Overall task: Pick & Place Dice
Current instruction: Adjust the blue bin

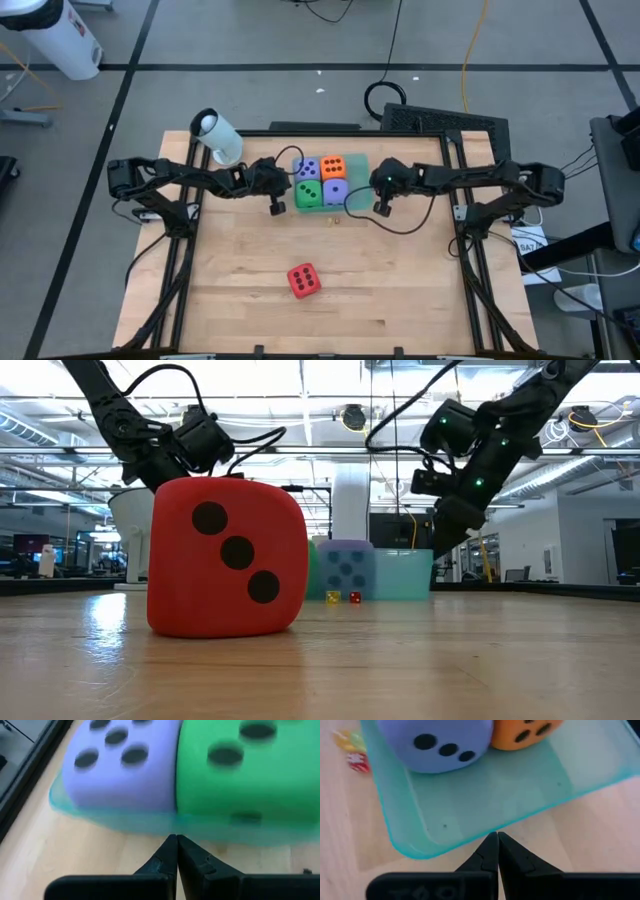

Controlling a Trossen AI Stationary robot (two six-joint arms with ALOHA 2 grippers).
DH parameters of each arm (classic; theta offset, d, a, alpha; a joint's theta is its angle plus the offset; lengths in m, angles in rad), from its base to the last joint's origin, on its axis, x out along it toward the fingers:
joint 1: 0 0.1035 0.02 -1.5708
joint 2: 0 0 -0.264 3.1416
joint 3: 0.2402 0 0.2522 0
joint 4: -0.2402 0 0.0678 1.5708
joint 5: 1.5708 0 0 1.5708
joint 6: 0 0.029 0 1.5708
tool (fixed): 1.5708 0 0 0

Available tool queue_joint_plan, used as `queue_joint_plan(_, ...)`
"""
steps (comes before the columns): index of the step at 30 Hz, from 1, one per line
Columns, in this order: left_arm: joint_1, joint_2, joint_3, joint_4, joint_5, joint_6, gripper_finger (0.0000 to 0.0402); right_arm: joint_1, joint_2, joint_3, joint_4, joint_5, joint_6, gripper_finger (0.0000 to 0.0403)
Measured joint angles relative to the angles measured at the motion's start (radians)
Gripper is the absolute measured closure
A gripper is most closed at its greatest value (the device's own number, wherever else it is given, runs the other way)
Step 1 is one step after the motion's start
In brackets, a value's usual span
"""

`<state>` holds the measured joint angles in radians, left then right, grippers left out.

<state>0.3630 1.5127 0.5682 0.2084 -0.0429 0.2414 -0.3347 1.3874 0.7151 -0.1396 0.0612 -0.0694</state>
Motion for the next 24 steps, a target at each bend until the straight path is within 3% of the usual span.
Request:
queue_joint_plan(14, 0.001, 0.000, -0.001, 0.003, -0.007, -0.003, 0.0383, -0.011, 0.087, 0.000, 0.071, -0.020, -0.030, 0.0403)
queue_joint_plan(19, 0.002, 0.000, -0.001, -0.006, -0.054, 0.019, 0.0383, -0.010, 0.087, 0.000, 0.119, -0.131, -0.054, 0.0403)
queue_joint_plan(24, 0.002, 0.000, -0.001, -0.008, -0.058, 0.018, 0.0383, -0.009, 0.087, 0.000, 0.128, -0.141, -0.053, 0.0403)
